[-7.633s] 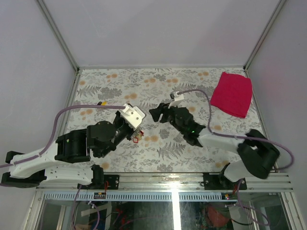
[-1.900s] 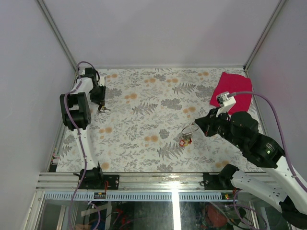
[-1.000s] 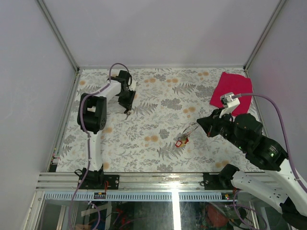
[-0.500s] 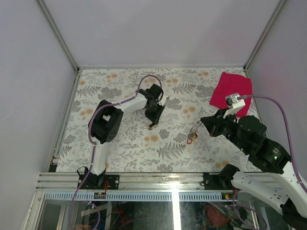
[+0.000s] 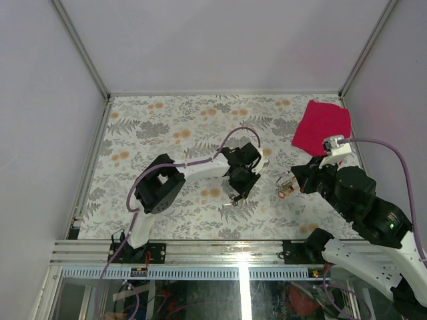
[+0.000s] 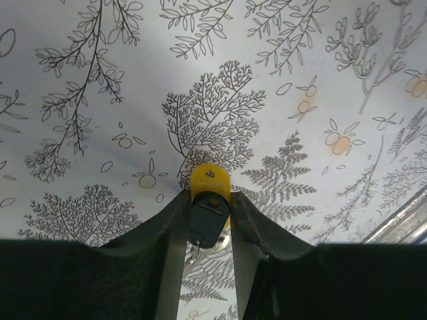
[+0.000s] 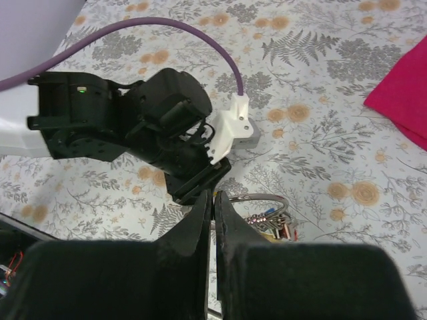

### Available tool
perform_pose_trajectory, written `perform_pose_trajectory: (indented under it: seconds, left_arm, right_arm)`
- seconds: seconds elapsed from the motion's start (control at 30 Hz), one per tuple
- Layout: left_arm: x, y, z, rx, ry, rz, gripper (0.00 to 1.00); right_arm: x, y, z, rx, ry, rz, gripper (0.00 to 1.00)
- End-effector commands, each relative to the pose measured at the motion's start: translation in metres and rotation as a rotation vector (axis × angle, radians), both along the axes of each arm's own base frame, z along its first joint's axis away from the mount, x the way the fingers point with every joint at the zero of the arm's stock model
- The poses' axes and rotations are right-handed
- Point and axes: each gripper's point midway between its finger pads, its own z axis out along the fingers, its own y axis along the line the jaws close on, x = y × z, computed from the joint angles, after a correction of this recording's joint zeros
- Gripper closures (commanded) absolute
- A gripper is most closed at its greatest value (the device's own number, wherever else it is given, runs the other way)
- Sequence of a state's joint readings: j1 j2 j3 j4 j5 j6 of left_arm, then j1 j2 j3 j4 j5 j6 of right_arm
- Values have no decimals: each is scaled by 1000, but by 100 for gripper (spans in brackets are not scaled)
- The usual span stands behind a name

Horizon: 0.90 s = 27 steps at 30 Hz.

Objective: Put the keys on the keyring

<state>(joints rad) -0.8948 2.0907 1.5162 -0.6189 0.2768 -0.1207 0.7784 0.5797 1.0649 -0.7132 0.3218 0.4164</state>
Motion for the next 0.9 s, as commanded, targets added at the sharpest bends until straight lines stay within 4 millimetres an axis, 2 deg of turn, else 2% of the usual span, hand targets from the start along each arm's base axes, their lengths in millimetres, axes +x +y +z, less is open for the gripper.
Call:
perform_pose_trajectory:
  seconds: [0.0,0.1,0.3,0.43,0.5,0.63,0.73,0.83,0.87]
  left_arm:
    - [21,-10,43,-105,-121,25,65]
    - [31,-5,69,-122,-213,28,56]
    - [52,8,126,-146,-395,82,46]
    - [74,30,156,-75,-519,202,45]
    - [86,40,179,-67,-594,282,45]
    - [97,59,223,-149,-760,385,43]
    - [93,73,259,-231,-848,420,40]
    - [76,81,298,-336,-881,380,35]
    - [65,85,319,-411,-913,360,31]
  right_arm:
    - [0,-19,35,43,-95,-67,100]
    - [-1,-20,34,36,-95,-65,100]
    - [2,-16,34,27,-93,-58,100]
    - [7,-7,33,39,-95,-40,100]
    - [8,3,30,35,-95,3,100]
    - [13,23,19,34,-77,65,100]
    - [15,40,15,44,-62,123,100]
    - [12,61,17,81,-62,214,100]
    - [11,68,19,102,-68,245,100]
